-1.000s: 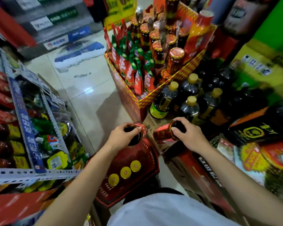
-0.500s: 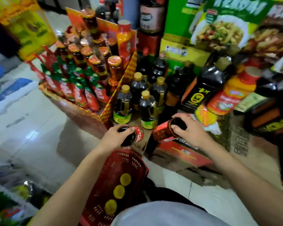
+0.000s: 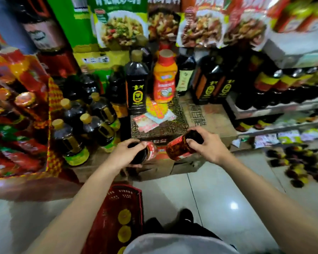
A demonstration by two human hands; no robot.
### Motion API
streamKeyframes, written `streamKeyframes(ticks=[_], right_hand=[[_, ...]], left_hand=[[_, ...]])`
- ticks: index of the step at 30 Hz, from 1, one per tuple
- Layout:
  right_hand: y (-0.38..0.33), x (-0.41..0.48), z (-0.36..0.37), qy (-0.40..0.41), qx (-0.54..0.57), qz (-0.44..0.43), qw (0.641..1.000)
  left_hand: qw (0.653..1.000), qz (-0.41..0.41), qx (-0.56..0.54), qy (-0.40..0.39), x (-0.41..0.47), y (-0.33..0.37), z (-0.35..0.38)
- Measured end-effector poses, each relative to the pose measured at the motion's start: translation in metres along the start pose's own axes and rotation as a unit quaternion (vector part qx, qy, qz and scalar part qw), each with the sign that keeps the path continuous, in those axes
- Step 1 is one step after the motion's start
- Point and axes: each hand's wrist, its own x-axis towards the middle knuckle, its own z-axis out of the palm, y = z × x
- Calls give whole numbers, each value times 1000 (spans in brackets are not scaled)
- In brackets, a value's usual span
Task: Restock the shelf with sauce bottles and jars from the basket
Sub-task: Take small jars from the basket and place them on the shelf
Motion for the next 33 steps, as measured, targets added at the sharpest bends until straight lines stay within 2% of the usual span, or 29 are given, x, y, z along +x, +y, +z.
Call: streamKeyframes(ticks=[4,10,14,21,26,33], right_hand=[[36,-25,-34,54,-11,52,997],[103,-68,-92,138,-8,113,984],[148,-101,-133,174,16,133,976],[213,-140,-199,200,33,168,965],[258,-161,-245,235,35,195,952],[312,-156,-300,284,26,230,930]], left_hand=[[998,5,11,-57,6,28,52],[982,59,103,-144,8,66,152],[968,54,152,-193,-1,83,223],[948,76,201,-235,-17,113,329],[932,135,216,-257,-17,134,402],[914,150,226,-302,-3,171,493]])
